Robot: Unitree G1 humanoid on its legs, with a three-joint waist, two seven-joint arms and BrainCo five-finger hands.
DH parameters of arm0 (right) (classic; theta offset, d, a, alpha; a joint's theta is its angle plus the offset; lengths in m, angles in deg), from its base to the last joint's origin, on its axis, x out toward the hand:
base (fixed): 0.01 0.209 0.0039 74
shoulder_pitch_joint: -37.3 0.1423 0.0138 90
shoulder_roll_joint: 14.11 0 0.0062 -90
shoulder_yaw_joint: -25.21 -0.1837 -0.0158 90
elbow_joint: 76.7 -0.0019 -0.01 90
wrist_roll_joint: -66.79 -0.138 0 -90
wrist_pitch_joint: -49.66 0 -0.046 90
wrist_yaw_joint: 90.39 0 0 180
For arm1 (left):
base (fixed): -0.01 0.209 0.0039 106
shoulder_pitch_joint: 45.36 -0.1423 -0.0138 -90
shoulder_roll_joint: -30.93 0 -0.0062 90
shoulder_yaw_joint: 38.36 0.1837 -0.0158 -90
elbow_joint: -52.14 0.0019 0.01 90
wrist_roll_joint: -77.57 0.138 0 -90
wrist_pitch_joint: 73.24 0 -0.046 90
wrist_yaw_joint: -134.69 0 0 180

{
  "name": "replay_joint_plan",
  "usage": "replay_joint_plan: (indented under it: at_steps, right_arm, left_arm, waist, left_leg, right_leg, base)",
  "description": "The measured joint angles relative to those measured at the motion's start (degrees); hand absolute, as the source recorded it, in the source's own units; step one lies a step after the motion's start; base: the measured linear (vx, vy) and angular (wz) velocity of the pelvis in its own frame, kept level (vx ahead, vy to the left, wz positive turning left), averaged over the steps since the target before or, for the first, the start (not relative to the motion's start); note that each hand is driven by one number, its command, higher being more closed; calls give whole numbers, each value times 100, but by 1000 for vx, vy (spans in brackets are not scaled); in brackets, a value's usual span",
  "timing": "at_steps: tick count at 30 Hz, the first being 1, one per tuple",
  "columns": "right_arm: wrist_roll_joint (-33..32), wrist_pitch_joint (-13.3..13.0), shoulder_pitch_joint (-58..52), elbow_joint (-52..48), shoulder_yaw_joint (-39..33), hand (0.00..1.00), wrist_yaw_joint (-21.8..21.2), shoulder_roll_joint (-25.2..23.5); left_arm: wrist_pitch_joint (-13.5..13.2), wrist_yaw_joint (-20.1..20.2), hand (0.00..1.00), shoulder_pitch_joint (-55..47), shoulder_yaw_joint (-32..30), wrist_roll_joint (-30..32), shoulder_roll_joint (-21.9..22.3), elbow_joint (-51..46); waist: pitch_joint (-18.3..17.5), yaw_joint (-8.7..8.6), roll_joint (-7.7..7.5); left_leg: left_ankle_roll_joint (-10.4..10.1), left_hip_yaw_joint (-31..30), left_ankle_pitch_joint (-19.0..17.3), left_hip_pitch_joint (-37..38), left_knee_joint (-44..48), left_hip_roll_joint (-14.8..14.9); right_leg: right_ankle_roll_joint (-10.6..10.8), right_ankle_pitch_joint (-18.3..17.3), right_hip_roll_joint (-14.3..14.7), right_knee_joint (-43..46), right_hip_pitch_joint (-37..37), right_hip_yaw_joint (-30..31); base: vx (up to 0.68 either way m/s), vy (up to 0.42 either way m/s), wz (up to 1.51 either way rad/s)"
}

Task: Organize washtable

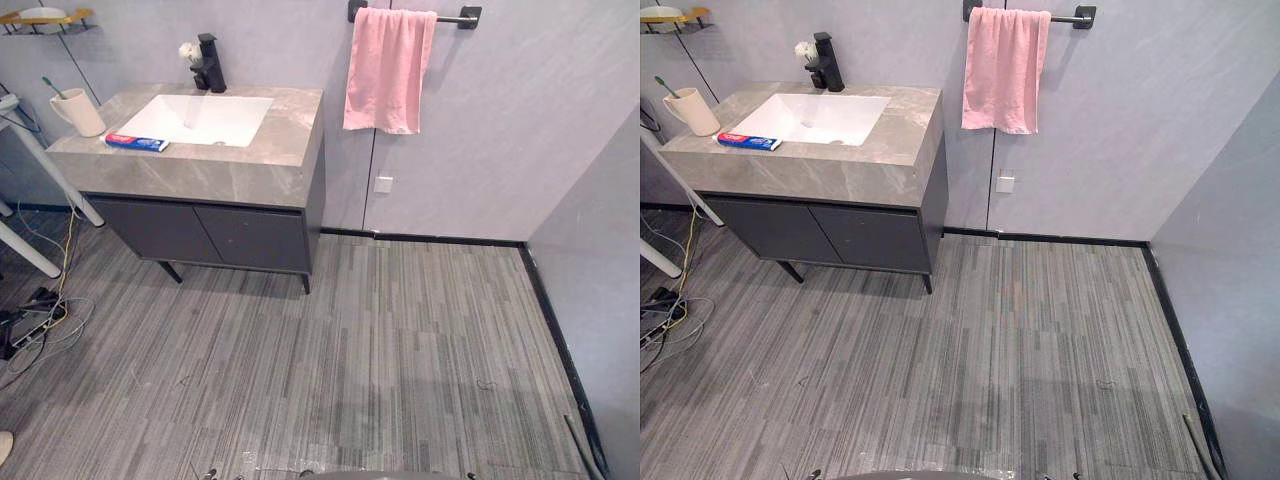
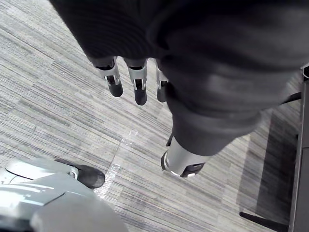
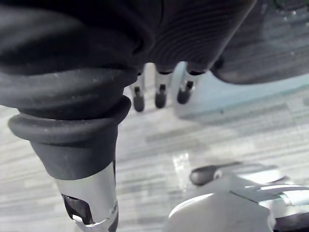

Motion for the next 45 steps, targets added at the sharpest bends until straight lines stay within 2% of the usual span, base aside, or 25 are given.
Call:
replay_joint_plan:
  at_steps: [16,19,20,21,23,24,26,27,29,30,31,32,34,35,36,37,38,39,40,41,42,43,44,45]
  right_arm:
    - [-4,0,9,35,-102,0,-12,-19]
    - [-10,-3,43,11,-254,0,-14,-61]
    - [-27,-2,62,-32,-397,0,-12,-91]
    - [-57,-4,57,-76,-456,0,-14,-108]
    - [-186,-12,-76,-307,-577,0,-17,-151]
    - [-188,-13,-89,-365,-584,0,-15,-169]
    - [-216,-12,-67,-423,-617,0,-8,-216]
    - [-215,-17,-80,-440,-616,0,0,-242]
    - [-210,-45,-133,-473,-616,0,-2,-275]
    - [-216,-50,-107,-472,-620,0,2,-279]
    - [-220,-49,-103,-472,-624,0,6,-278]
    - [-226,-46,-98,-474,-651,0,7,-269]
    - [-233,-20,-102,-477,-761,0,9,-268]
    - [-236,-10,-112,-482,-808,0,8,-277]
    - [-232,1,-132,-468,-854,0,6,-328]
    - [-230,16,-120,-452,-871,0,-4,-309]
    - [-225,14,-102,-449,-942,0,-2,-278]
    - [-225,-6,-76,-482,-964,0,-1,-235]
    - [-226,-11,-46,-474,-954,0,0,-191]
    - [-210,-7,-13,-457,-937,0,8,-84]
    - [-210,4,-7,-402,-930,0,29,-59]
    - [-232,14,18,-402,-769,0,112,-63]
    - [-232,12,10,-405,-667,0,127,-56]
    - [-232,9,64,-398,-452,0,139,-55]
  left_arm:
    - [-4,14,0,46,-29,-2,-1,-2]
    - [-4,18,0,48,-160,-9,30,-18]
    - [-3,21,0,43,-213,-8,57,-61]
    - [-3,27,0,44,-262,-10,71,-70]
    - [4,16,0,90,-272,-14,116,-121]
    - [5,20,0,102,-272,-5,120,-156]
    - [9,19,0,102,-296,1,96,-160]
    - [13,20,0,108,-323,11,84,-165]
    - [11,21,0,170,-351,12,81,-170]
    - [9,22,0,202,-353,15,75,-173]
    - [9,20,0,203,-355,14,75,-176]
    - [14,9,0,204,-362,13,77,-176]
    - [14,9,0,235,-411,16,106,-196]
    - [15,11,0,230,-485,33,146,-242]
    - [12,14,0,185,-559,38,130,-286]
    - [25,11,0,208,-600,40,172,-279]
    - [24,26,0,213,-793,39,256,-296]
    - [23,24,0,224,-953,36,374,-309]
    - [23,24,0,226,-1015,25,429,-314]
    - [37,24,0,222,-1018,3,481,-309]
    - [43,24,0,221,-1018,-12,482,-313]
    - [33,13,0,181,-1015,-44,454,-430]
    - [30,16,0,171,-1009,-45,431,-505]
    - [-4,13,0,167,-992,-51,399,-687]
  waist:
    - [84,7,-15]
    - [185,9,-71]
    - [194,16,-59]
    - [211,15,-57]
    - [330,11,4]
    - [408,20,40]
    - [492,17,-3]
    - [463,7,32]
    - [464,8,17]
    - [460,7,8]
    - [460,7,5]
    - [461,-8,6]
    - [459,-48,14]
    - [444,-152,28]
    - [401,-213,-46]
    - [396,-229,34]
    - [261,-234,111]
    - [201,-230,260]
    - [226,-218,314]
    - [264,-132,443]
    - [280,-121,464]
    - [339,-62,374]
    - [356,-36,320]
    - [366,29,204]
  left_leg:
    - [3,139,-5,8,-1,9]
    - [189,217,-325,-217,513,-1]
    - [206,302,-603,-474,944,-8]
    - [246,330,-722,-573,1142,-25]
    - [385,373,-1093,-665,1600,-57]
    - [463,435,-1157,-529,1599,-28]
    - [475,504,-1223,-194,1457,9]
    - [439,523,-1265,-31,1363,105]
    - [311,505,-1375,68,1351,288]
    - [162,488,-1439,123,1352,414]
    - [100,479,-1482,165,1352,455]
    - [-25,467,-1562,275,1305,530]
    - [-226,435,-1704,550,1137,692]
    - [-373,340,-1796,749,1026,849]
    - [-494,227,-1888,860,1235,946]
    - [-529,144,-1932,813,1542,1054]
    - [-452,12,-1881,401,2570,1248]
    - [-116,-149,-1522,-185,3858,1389]
    - [7,-178,-1248,-508,4531,1491]
    - [45,-141,-1100,-1021,5717,1735]
    - [37,-95,-1107,-1201,6181,1820]
    - [35,89,-1135,-1563,6918,1821]
    - [35,180,-1136,-1728,7049,1772]
    - [29,370,-1138,-2230,7089,1586]
  right_leg:
    - [-22,34,11,0,-37,125]
    - [43,-6,-12,119,-130,240]
    - [96,-283,-57,459,-371,271]
    - [115,-418,-129,731,-517,182]
    - [477,-765,-340,2083,-1008,-37]
    - [448,-835,-490,3205,-1508,-274]
    - [340,-964,-845,3942,-1918,-792]
    - [331,-967,-965,3887,-2063,-994]
    - [372,-896,-996,3438,-2323,-1111]
    - [426,-727,-995,2958,-2560,-1104]
    - [429,-613,-997,2759,-2670,-1102]
    - [381,-349,-997,2460,-2854,-1085]
    - [272,-103,-1064,2448,-3069,-1116]
    - [227,-98,-1092,2757,-3136,-1252]
    - [-33,52,-1095,3170,-3143,-1257]
    - [-121,-196,-1063,3450,-3119,-1325]
    - [-259,-570,-935,3603,-3010,-1478]
    - [-390,-816,-741,3565,-2849,-1543]
    - [-461,-892,-609,3462,-2703,-1547]
    - [-544,-952,-292,3118,-2286,-1531]
    - [-570,-964,-159,2914,-2033,-1501]
    - [-606,-961,20,2366,-1321,-1410]
    - [-605,-960,52,2145,-1050,-1385]
    - [-582,-946,115,1656,-548,-1299]
  base:
    - [-1,0,-3]
    - [-28,11,-23]
    - [-42,13,-24]
    - [-40,44,-18]
    - [-10,66,-18]
    - [56,68,-28]
    - [113,60,-23]
    - [124,35,-13]
    - [270,-19,0]
    - [437,-82,1]
    - [472,-125,2]
    - [512,-156,9]
    - [562,-267,33]
    - [717,-418,66]
    - [615,-394,60]
    - [503,-331,39]
    - [632,-453,7]
    - [635,-451,-2]
    - [755,-530,-29]
    - [504,-323,-36]
    - [736,-422,-46]
    - [590,-317,-30]
    - [772,-406,-29]
    - [504,-260,-21]
